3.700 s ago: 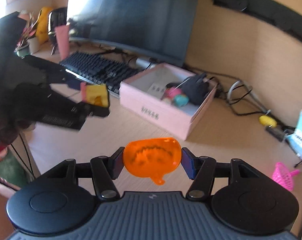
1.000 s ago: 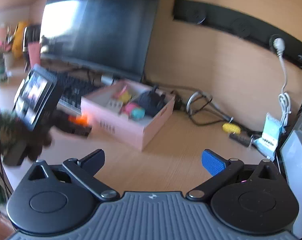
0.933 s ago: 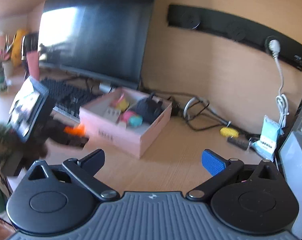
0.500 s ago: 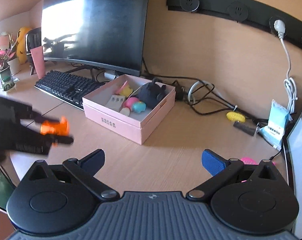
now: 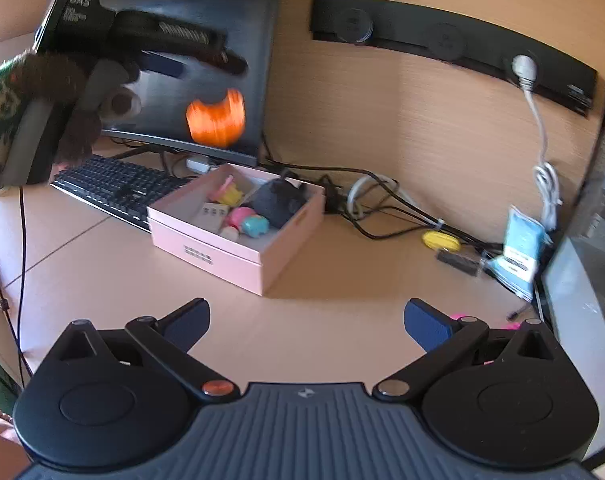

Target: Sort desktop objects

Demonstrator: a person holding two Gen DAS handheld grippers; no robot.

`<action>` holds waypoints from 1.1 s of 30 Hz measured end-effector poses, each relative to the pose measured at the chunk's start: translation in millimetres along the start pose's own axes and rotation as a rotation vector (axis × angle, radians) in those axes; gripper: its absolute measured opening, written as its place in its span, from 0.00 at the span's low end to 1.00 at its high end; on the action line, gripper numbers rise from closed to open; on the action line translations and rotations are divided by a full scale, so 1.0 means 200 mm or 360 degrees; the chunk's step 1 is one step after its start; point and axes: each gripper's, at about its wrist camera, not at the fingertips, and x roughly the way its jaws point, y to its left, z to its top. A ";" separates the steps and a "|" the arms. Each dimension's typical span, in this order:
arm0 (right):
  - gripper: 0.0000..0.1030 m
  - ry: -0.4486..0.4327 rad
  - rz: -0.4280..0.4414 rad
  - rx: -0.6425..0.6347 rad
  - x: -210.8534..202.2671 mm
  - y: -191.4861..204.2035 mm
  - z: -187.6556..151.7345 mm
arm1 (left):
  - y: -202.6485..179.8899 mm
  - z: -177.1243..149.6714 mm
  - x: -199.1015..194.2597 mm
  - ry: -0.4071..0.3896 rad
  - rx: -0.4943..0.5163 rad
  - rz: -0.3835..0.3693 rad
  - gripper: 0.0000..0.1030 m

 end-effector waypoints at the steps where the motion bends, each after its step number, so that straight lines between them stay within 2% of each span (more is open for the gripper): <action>1: 1.00 0.0007 -0.0016 0.0014 0.00 -0.02 -0.01 | 0.01 0.00 0.00 -0.0004 -0.0011 0.0012 0.97; 5: 1.00 0.0051 -0.0088 0.0082 0.02 -0.08 -0.07 | 0.04 -0.02 0.01 0.0037 -0.0074 0.0168 0.99; 8: 1.00 0.0059 -0.0127 0.0094 0.05 -0.11 -0.08 | 0.05 -0.04 0.10 0.0146 -0.0165 0.0345 1.00; 11: 0.97 0.0049 -0.0085 0.0042 0.09 -0.09 -0.06 | 0.07 0.01 0.16 0.0153 -0.0248 0.0453 1.00; 14: 0.86 0.0033 0.0030 -0.0047 0.11 -0.05 -0.02 | 0.09 0.07 0.18 0.0114 -0.0256 0.0545 1.00; 16: 0.83 0.0037 0.0215 -0.0039 0.12 -0.01 0.05 | 0.11 0.11 0.19 0.0080 -0.0257 0.0612 1.00; 18: 0.83 -0.0005 0.0377 0.0065 0.12 0.01 0.15 | 0.12 0.19 0.21 0.0044 -0.0307 0.0720 1.00; 19: 0.84 -0.0082 0.0397 0.0147 0.11 0.03 0.21 | 0.14 0.22 0.21 0.0031 -0.0348 0.0787 1.00; 21: 0.92 -0.0358 0.0377 0.0346 0.03 0.05 0.32 | 0.18 0.29 0.19 -0.0010 -0.0452 0.0916 1.00; 22: 1.00 -0.0543 0.0357 0.0459 -0.04 0.05 0.35 | 0.19 0.31 0.17 -0.0035 -0.0492 0.0964 1.00; 24: 1.00 -0.0951 0.0382 0.0619 -0.19 0.09 0.41 | 0.20 0.36 0.15 -0.0083 -0.0538 0.1079 1.00; 26: 1.00 -0.1194 0.0470 0.0587 -0.29 0.17 0.48 | 0.19 0.39 0.14 -0.0100 -0.0572 0.1151 1.00; 28: 1.00 -0.1415 0.0537 0.0564 -0.35 0.28 0.51 | 0.16 0.40 0.11 -0.0092 -0.0597 0.1137 1.00; 29: 1.00 -0.1471 0.0580 0.0548 -0.36 0.34 0.52 | 0.14 0.40 0.11 -0.0095 -0.0584 0.1125 1.00; 30: 1.00 -0.1466 0.0634 0.0526 -0.36 0.39 0.53 | 0.11 0.40 0.12 -0.0104 -0.0529 0.1128 1.00; 33: 1.00 -0.1260 0.0856 0.0515 -0.33 0.51 0.54 | 0.02 0.37 0.12 -0.0159 -0.0241 0.1188 1.00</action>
